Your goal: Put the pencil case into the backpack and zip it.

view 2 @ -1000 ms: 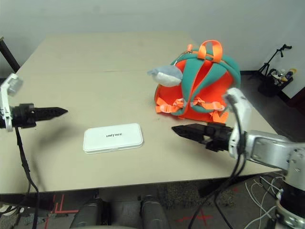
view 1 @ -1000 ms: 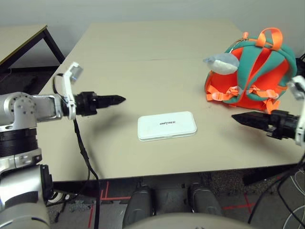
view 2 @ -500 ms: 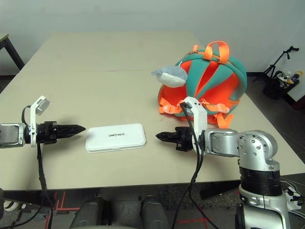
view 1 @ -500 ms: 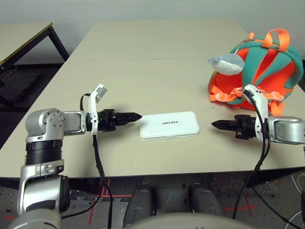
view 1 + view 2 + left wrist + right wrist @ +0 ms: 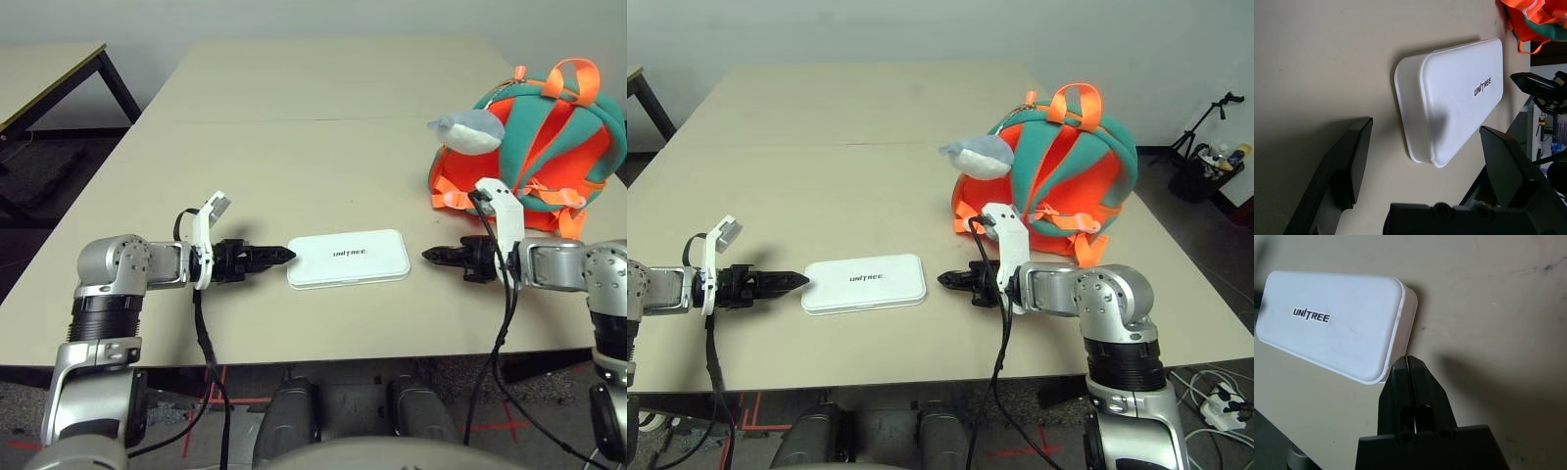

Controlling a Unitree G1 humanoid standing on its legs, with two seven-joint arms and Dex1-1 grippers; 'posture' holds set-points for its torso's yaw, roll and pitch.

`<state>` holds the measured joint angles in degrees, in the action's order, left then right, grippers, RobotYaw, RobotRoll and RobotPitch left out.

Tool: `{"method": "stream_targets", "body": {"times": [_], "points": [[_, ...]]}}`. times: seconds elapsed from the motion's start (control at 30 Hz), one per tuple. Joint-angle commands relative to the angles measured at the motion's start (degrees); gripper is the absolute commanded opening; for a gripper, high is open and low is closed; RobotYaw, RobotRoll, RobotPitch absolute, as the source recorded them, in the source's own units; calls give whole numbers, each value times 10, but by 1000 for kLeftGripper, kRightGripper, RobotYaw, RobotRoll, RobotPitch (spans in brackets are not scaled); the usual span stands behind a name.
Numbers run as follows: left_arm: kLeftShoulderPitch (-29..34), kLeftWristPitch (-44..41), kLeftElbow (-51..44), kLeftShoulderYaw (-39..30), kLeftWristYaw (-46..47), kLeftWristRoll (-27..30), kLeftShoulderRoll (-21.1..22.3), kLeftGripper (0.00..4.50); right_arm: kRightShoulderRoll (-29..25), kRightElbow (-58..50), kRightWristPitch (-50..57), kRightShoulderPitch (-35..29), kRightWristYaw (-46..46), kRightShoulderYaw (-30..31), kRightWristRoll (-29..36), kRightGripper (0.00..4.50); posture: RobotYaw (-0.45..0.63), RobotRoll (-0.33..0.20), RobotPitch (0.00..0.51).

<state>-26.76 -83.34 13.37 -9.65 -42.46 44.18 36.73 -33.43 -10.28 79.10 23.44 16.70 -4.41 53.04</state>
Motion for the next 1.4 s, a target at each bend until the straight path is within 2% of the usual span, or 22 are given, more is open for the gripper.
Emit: {"method": "stream_targets", "body": {"times": [0.03,0.2,0.47,0.9,1.1,1.3,1.4], "points": [[0,3,27,22,9,-19,-20,4500,4,11,-19,7,16,31,-38,24,21,0,68],[0,5,32,28,7,-29,-29,4500,5,29,-54,15,40,74,-95,24,22,0,67],[1,-13,30,27,10,-25,-37,4500,38,60,-85,41,63,115,-157,24,41,0,63],[22,-89,-1,26,8,-2,-38,4500,103,81,-92,75,79,123,-205,24,52,0,69],[39,-92,-19,50,-9,32,-15,4500,128,86,-96,83,82,123,-219,24,53,0,69],[39,-92,-20,48,-6,37,-15,4500,149,91,-101,95,82,122,-228,24,55,0,69],[39,-87,-21,41,-6,32,-19,3882,159,89,-100,99,81,121,-229,0,56,0,69]]}}
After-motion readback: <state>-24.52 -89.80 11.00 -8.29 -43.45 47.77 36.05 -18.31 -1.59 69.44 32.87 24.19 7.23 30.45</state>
